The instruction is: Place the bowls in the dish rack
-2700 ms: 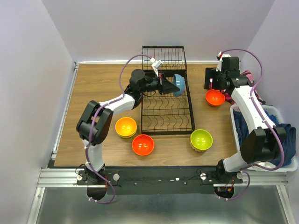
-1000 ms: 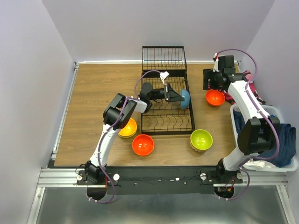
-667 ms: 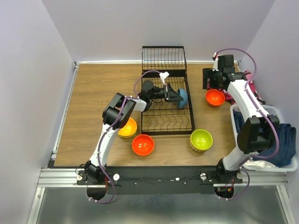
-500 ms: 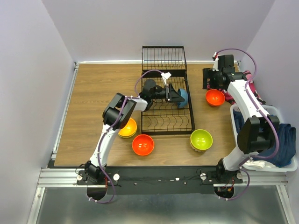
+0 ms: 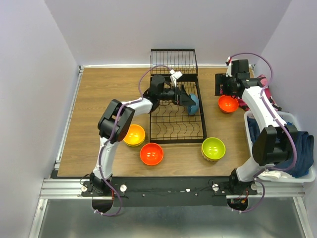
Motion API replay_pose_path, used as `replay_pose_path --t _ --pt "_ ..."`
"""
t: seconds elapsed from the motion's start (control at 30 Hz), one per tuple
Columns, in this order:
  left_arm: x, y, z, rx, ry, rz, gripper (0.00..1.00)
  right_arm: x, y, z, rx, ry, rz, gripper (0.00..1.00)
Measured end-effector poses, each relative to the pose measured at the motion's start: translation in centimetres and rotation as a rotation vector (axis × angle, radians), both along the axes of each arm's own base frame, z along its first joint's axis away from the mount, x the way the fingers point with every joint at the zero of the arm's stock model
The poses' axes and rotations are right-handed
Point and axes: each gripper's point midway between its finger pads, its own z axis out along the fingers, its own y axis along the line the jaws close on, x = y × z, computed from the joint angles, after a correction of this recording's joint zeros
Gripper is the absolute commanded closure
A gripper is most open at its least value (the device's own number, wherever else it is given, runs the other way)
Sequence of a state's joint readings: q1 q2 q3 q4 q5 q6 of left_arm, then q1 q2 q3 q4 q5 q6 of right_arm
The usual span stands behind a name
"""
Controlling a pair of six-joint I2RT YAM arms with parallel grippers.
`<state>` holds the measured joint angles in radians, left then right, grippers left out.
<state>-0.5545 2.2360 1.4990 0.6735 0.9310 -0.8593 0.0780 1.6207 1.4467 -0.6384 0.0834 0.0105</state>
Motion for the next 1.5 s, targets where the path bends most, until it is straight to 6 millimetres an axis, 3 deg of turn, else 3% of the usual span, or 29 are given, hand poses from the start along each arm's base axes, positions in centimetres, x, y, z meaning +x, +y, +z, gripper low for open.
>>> replay_pose_path --t 0.23,0.3,0.4,0.5,0.53,0.6,0.7,0.73,0.77,0.87,0.93,1.03,1.13,1.3,1.5 --pt "-2.9 3.8 -0.2 0.194 -0.082 0.0 0.01 -0.1 0.1 0.5 0.007 -0.012 0.005 0.06" --pt "-3.7 6.3 -0.7 0.268 -0.111 0.035 0.01 -0.1 0.3 0.7 0.012 -0.016 0.01 0.06" --pt "-4.7 12.0 -1.1 0.422 -0.173 0.15 0.01 -0.4 0.4 0.8 0.02 -0.024 0.017 0.06" --pt "-4.8 15.9 0.3 0.52 -0.265 0.251 0.01 -1.0 0.6 0.9 0.031 -0.026 0.027 0.06" --pt "-5.6 17.4 1.5 0.553 -0.323 0.277 0.02 -1.2 0.8 0.8 0.037 -0.026 0.033 0.06" --pt "-7.0 19.1 3.2 0.587 -0.42 0.287 0.08 -1.5 1.1 0.7 0.05 -0.026 0.046 0.06" --pt "-9.6 21.5 4.6 0.643 -0.591 0.239 0.36 -1.8 1.5 0.7 0.068 -0.026 0.064 0.06" --pt "-10.9 22.7 4.4 0.689 -0.663 0.194 0.5 -1.9 1.7 0.9 0.077 -0.031 0.073 0.06" --pt "-12.1 23.7 3.8 0.733 -0.709 0.149 0.51 -1.9 1.8 1.0 0.081 -0.033 0.076 0.06" --pt "-14.6 26.2 1.1 0.867 -0.787 -0.021 0.5 -2.2 2.3 1.9 0.107 -0.056 0.092 0.07" --pt "-16.4 27.6 -1.2 0.936 -0.766 -0.157 0.44 -2.4 2.6 2.6 0.124 -0.074 0.101 0.07" --pt "-18.3 28.5 -2.7 0.963 -0.798 -0.29 0.39 -3.1 2.8 3.4 0.134 -0.104 0.111 0.07" --pt "-21.5 27.8 -3.5 0.923 -0.947 -0.426 0.39 -3.9 2.8 3.6 0.137 -0.116 0.115 0.07" --pt "-24.4 25.6 -4.6 0.85 -1.071 -0.629 0.4 -5.4 2.8 3.1 0.143 -0.111 0.119 0.07" --pt "-26.4 23.4 -6.6 0.801 -1.093 -0.775 0.56 -6.5 2.7 3.5 0.145 -0.128 0.119 0.07"
